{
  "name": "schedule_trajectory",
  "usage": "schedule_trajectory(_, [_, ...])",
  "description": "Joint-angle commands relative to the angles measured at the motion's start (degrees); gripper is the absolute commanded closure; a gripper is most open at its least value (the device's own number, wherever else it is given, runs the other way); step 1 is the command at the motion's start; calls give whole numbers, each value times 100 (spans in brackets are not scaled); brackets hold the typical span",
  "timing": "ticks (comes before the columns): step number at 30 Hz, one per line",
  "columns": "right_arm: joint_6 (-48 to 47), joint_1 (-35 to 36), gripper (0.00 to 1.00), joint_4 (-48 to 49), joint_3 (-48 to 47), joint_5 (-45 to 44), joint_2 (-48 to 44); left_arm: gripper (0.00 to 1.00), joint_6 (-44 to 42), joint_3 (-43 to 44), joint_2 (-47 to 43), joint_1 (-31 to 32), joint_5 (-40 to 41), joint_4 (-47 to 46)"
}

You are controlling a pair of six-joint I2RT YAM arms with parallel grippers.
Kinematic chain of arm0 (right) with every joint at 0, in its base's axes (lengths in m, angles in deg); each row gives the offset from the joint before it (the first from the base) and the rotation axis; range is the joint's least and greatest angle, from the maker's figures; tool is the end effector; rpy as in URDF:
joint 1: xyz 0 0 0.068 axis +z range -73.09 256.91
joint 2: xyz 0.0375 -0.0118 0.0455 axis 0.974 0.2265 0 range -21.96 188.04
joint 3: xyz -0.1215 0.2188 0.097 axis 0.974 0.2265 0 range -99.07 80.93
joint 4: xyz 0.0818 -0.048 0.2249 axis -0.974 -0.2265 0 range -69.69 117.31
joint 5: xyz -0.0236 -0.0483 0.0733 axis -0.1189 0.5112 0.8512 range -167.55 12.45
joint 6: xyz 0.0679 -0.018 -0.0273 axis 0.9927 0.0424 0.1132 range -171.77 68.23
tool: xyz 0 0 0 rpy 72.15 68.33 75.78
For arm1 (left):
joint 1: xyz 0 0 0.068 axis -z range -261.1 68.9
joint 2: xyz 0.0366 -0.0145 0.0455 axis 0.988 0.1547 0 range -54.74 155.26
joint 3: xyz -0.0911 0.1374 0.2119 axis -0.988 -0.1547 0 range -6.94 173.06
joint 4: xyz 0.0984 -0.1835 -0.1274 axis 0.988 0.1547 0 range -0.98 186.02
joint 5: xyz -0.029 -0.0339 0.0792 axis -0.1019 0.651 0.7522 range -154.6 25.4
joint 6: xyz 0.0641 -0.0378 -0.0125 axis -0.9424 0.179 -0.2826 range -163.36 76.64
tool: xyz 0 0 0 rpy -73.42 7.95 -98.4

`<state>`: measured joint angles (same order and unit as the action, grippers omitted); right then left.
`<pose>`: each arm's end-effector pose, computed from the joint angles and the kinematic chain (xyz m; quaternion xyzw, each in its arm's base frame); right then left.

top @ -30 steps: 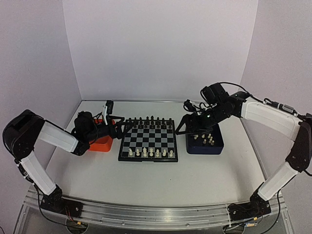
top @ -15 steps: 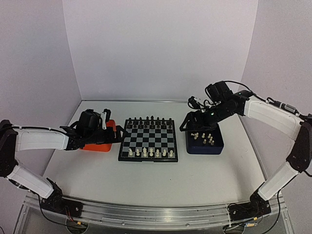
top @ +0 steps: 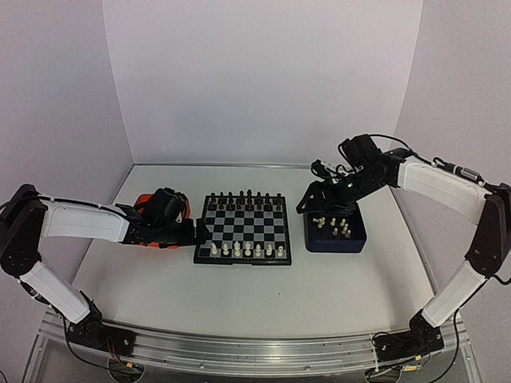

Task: Set up the chess pieces on the board
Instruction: Adjust the chess piece on the chessboard.

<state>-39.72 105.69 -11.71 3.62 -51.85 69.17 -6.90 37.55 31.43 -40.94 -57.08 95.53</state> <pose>0.2834 0.1871 0.2725 -0.2045 0.9040 0.3059 0.2176 0.2369 -0.1889 0.1645 0.0067 0.9324 -0.1726 0.3173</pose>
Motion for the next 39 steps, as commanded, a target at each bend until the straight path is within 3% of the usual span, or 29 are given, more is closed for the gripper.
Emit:
schedule_trajectory(1, [14,-76,2,36,31,132,-107,0,142,242,169,-12,334,505])
schedule_trajectory(6, [25,-97,2,36,37,182,-73,0,34,547,699,-9,249,794])
schedule_trajectory(12, [50,-110,2,37,44,181,-86,0,-219,609,940,-8,-141,322])
schedule_trajectory(27, [113,-113,2,39,121,82,-203,0,-487,753,1264,-8,-273,134])
schedule_trajectory(39, [207,-113,2,36,228,46,-295,0,-516,843,1290,-14,164,323])
